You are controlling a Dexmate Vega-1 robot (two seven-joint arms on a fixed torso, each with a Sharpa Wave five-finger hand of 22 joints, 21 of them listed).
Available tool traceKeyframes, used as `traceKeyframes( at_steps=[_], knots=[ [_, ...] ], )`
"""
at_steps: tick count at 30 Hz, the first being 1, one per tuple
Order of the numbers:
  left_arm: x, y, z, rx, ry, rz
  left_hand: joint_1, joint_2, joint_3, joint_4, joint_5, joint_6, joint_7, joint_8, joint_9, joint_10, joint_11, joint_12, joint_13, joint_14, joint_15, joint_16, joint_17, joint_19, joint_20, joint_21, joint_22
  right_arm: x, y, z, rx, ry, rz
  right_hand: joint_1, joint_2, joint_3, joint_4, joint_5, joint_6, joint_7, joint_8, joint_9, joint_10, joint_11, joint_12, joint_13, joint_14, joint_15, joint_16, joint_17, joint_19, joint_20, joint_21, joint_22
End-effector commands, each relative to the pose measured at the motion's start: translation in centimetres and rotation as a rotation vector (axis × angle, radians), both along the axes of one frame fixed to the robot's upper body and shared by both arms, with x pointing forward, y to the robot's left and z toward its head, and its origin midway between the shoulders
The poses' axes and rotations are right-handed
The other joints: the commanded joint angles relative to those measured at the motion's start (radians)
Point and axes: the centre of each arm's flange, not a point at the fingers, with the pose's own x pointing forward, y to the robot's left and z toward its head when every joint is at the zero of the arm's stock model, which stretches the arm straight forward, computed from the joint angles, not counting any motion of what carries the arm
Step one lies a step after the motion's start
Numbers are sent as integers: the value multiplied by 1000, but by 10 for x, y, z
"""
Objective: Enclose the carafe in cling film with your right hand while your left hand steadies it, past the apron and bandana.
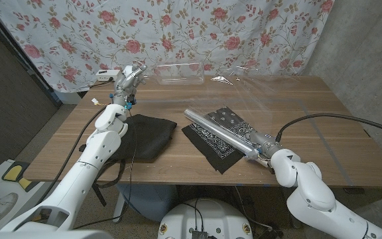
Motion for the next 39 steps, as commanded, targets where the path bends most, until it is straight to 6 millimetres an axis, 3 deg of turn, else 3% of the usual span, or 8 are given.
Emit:
traceKeyframes(
  at_steps=[1,13,20,27,30,33,35,39],
  knots=[
    [0,2,0,0,2,3,269,273,7,-2,7,-1,-2,40,1,0,-3,10,5,55,-54,460,-3,1,-5,1,1,-9,3,27,16,-98,38,98,108,-8,2,2,-6,0,-1,7,56,-65,3,13,50,-188,1,16,-14,-63,16,3],
    [1,2,-1,-2,6,4,268,273,8,-1,7,-1,-3,48,-2,-2,-4,13,3,54,-55,468,3,-1,-5,2,-1,-11,2,35,33,-131,57,98,111,-13,4,14,-9,-2,-3,10,57,-65,-2,14,44,-188,4,45,-25,-61,43,4],
    [2,2,-1,-5,8,7,268,272,9,-1,7,-2,-5,54,0,-3,-9,16,3,51,-57,467,0,-1,-5,4,-2,-11,1,38,64,-174,76,86,104,-89,11,-2,2,-10,7,34,60,-90,50,126,128,-178,186,144,-37,-60,169,28],
    [3,2,-1,-5,10,11,267,272,9,-1,8,-3,-4,56,-5,-2,-11,17,1,54,-59,469,-2,-1,-5,5,-3,-8,0,34,88,-209,84,79,126,-140,24,-40,93,-24,67,80,147,-98,125,197,173,-174,383,143,-36,-72,328,73],
    [3,2,-1,-4,11,12,267,273,10,-1,8,-3,-6,59,-3,-3,-11,17,1,52,-59,470,0,0,-5,5,-4,-6,-1,33,86,-231,80,10,151,-169,64,-75,133,-28,101,109,200,-97,164,209,191,-171,458,141,-28,-71,381,71],
    [4,1,0,-1,12,10,266,273,10,-1,9,-5,-5,59,-6,-2,-12,18,0,51,-58,471,1,0,-5,6,-4,-5,-2,32,96,-241,84,-110,175,-207,129,-150,180,-26,127,118,256,-87,239,222,181,-166,516,138,-17,-76,413,47],
    [4,1,0,0,12,9,265,272,10,-1,9,0,-8,59,-11,-2,-12,19,-1,54,-59,468,-5,0,-5,7,-4,-5,-3,33,104,-236,89,-216,202,-234,190,-230,225,-20,150,119,282,-85,301,221,156,-170,556,139,-2,-75,427,9],
    [5,0,0,1,13,9,265,272,10,-1,9,-3,-7,62,-10,-4,-13,20,1,53,-59,470,-4,0,-5,7,-5,-3,-4,33,104,-217,92,-288,231,-239,240,-263,222,-32,156,127,279,-78,341,220,125,-169,582,139,-19,-85,426,-23]
  ],
)
